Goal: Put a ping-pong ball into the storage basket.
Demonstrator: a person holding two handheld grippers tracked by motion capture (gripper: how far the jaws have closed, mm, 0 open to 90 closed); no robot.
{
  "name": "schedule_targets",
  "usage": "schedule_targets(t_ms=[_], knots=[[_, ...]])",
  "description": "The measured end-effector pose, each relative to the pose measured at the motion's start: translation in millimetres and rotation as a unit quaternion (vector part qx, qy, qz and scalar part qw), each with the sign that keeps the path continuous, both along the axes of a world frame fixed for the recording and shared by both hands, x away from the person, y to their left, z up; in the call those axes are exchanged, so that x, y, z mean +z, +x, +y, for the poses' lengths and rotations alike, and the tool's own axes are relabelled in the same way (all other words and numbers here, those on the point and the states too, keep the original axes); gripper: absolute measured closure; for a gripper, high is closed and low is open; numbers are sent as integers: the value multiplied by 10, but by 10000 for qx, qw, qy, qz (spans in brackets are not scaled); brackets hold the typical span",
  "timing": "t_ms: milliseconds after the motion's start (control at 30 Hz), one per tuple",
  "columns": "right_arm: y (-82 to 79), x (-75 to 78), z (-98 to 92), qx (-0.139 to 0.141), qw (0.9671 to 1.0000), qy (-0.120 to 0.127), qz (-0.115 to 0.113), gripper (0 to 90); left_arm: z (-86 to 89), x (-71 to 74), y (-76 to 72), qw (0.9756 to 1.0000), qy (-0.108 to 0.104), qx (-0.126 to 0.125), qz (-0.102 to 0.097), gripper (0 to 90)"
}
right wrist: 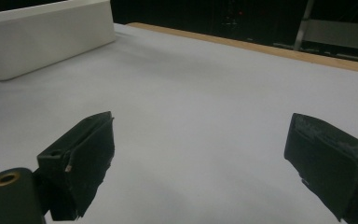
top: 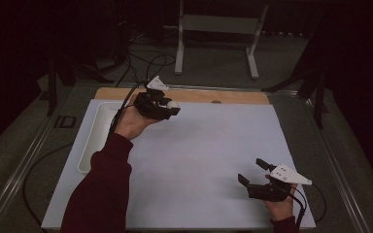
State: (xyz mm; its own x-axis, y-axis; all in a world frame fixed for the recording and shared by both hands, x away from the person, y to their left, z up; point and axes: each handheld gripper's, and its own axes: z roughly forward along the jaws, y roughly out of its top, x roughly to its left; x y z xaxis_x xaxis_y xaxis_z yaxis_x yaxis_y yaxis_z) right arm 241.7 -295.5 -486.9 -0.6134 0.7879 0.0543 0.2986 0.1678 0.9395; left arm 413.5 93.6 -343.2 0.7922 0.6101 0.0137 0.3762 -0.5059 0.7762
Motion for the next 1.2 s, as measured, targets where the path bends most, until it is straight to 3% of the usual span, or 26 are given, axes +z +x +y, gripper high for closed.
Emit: schedule_targets(t_ms=[1200], knots=[[-1, -2, 4, 9, 10000, -8, 9, 81, 301, 104, -24, 9997, 38, 209, -96, 516]])
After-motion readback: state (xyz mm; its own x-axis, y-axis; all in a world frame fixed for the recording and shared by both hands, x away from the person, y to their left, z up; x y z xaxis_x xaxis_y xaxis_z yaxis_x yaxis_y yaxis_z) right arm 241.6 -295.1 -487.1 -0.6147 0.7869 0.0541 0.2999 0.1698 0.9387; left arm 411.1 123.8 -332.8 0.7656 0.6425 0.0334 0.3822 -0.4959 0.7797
